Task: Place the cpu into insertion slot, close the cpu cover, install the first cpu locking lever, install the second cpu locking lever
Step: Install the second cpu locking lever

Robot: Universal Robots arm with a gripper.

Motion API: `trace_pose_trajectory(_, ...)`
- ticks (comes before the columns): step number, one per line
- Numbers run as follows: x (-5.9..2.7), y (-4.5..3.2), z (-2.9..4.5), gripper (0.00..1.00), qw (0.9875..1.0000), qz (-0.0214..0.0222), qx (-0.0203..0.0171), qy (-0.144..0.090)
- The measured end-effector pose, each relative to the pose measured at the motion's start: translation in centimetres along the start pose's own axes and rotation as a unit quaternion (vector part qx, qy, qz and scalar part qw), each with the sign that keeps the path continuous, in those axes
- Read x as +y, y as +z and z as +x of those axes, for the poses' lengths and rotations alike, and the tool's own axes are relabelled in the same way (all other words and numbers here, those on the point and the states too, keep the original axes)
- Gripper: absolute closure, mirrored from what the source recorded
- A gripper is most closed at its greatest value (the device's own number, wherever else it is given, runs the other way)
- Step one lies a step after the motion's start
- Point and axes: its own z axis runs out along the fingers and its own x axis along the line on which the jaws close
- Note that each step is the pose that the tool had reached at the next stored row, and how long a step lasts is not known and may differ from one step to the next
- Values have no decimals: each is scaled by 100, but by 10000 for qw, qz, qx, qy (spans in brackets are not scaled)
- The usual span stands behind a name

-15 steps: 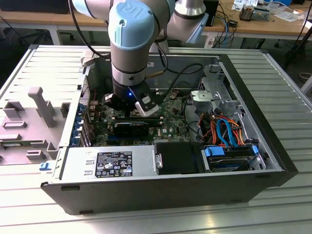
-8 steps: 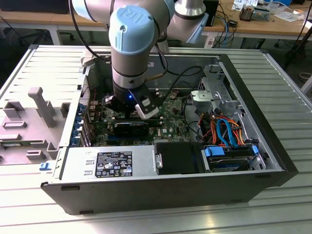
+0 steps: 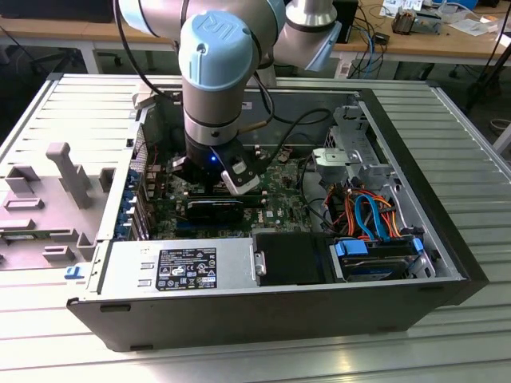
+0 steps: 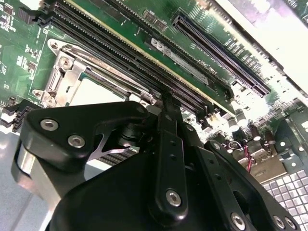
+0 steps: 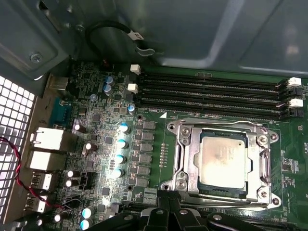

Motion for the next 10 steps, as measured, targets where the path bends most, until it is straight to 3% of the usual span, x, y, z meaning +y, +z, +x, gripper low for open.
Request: trace_pose_trajectory(10, 18, 58, -3, 89, 10000, 2, 1, 1)
